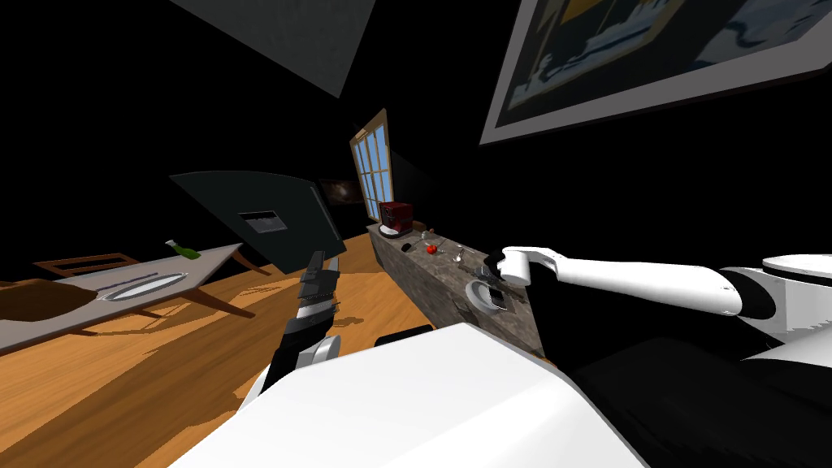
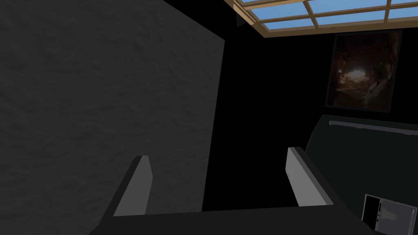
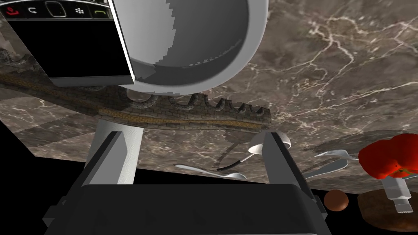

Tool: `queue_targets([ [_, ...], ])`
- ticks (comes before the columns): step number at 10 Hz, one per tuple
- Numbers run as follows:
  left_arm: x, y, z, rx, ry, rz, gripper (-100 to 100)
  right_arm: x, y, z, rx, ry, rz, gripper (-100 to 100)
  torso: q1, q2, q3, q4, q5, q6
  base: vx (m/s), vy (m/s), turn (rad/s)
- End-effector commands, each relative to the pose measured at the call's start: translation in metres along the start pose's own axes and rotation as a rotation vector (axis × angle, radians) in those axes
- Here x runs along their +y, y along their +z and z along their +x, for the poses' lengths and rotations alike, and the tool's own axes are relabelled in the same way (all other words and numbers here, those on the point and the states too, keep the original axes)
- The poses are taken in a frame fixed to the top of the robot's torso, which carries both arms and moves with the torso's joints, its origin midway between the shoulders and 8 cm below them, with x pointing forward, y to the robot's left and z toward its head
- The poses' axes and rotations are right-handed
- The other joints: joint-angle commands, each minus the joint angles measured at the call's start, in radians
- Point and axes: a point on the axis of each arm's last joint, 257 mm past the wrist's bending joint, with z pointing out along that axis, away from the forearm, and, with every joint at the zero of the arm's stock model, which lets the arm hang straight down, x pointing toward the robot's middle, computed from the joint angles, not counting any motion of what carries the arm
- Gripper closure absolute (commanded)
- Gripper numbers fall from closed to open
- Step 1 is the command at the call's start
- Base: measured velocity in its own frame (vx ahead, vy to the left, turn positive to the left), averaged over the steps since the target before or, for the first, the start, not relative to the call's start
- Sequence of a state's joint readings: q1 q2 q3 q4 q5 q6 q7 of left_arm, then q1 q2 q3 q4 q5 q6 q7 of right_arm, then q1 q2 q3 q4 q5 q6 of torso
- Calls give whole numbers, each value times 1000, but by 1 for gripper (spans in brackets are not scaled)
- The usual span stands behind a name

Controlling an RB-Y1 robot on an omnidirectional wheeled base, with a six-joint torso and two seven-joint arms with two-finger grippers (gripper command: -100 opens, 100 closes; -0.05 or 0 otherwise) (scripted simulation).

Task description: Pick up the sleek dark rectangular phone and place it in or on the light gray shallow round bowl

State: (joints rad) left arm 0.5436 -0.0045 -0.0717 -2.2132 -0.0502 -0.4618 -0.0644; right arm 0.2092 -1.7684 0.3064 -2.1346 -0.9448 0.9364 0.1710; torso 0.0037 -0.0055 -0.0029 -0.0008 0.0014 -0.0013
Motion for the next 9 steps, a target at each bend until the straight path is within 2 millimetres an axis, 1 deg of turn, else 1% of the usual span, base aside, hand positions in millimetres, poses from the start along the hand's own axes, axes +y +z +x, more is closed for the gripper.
queue_targets([
  [1,0,0,0,0,0,0,0,-11,3,15,24,5,15,-100,0,0,0,0,0,0,32,12,56],
  [2,0,0,0,0,0,0,0,-19,5,22,37,18,27,-100,0,-1,0,0,0,0,18,3,-10],
  [4,0,0,0,0,0,0,0,-16,-3,4,-1,-2,9,-100,-1,1,0,0,0,0,2,0,-6],
  [5,0,0,0,0,0,0,0,-7,-3,3,-4,-2,-27,-100,-1,1,1,0,0,0,0,0,0],
  [6,0,0,0,0,0,0,0,-25,-1,26,39,11,12,-100,-1,1,1,0,0,0,20,12,97],
  [8,0,0,0,0,0,0,0,-41,-5,27,45,24,33,-100,0,0,0,0,0,0,23,7,28],
  [9,0,0,0,0,0,0,0,-40,-9,19,29,7,23,-100,0,0,0,0,0,1,6,2,-9],
])
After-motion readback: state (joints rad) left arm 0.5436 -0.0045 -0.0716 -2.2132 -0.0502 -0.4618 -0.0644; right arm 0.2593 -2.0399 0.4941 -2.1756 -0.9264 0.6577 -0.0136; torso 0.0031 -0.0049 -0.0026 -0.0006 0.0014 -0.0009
